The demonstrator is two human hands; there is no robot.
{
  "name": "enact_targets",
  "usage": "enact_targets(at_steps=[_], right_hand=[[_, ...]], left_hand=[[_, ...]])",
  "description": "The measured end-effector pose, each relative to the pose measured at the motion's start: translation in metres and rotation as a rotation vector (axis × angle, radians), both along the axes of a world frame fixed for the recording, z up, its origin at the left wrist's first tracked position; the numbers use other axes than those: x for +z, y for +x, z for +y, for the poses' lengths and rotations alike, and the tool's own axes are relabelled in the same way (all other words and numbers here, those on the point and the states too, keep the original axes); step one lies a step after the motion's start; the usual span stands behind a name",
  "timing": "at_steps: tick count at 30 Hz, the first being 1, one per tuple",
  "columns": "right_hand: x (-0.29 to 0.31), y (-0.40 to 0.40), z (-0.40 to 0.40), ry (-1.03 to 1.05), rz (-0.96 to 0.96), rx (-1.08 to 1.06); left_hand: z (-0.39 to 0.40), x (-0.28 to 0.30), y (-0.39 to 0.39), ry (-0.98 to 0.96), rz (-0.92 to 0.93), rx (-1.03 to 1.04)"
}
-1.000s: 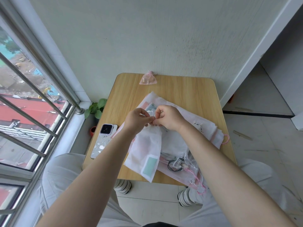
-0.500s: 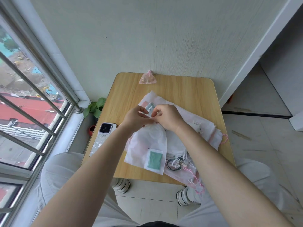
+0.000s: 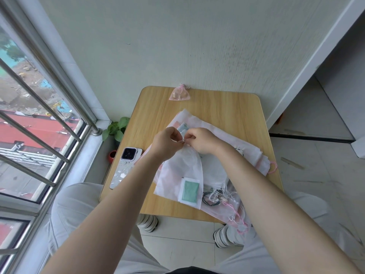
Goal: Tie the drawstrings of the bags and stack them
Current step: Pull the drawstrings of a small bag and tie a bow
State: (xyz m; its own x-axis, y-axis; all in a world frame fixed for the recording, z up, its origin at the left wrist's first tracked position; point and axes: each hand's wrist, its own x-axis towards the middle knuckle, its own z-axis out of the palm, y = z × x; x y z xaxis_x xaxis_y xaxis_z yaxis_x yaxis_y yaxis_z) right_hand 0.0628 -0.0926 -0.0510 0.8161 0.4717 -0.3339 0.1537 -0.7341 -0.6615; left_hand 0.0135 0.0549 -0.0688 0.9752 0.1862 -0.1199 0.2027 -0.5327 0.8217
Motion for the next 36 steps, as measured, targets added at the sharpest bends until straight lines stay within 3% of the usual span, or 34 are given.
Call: enact_targets(at_steps=[6, 13, 16, 26, 29, 36], right_hand=[[-0.008, 0.005, -0.003, 0.373, 0.497, -0.186], [-0.013, 0.006, -0.007, 0.411, 0.615, -0.283], [-0.014, 0.007, -0.01, 0.416, 0.613, -0.293], [-0.017, 0.005, -0.014, 0.415, 0.524, -0.229], [-0.017, 0.005, -0.016, 0.371, 0.381, -0.246], [-0.017, 0.008, -0.015, 0.143, 0.039, -0.287]], left_hand=[[-0.001, -0.009, -0.003, -0.019, -0.049, 0.009], [-0.004, -0.01, -0.009, -0.063, -0.057, 0.035], [-0.006, -0.008, -0.008, -0.09, -0.033, 0.021], [-0.007, -0.003, -0.001, 0.086, 0.005, -0.01], [-0.005, -0.002, 0.0, 0.176, 0.061, -0.113], [-0.005, 0.007, 0.0, 0.176, 0.117, -0.168]])
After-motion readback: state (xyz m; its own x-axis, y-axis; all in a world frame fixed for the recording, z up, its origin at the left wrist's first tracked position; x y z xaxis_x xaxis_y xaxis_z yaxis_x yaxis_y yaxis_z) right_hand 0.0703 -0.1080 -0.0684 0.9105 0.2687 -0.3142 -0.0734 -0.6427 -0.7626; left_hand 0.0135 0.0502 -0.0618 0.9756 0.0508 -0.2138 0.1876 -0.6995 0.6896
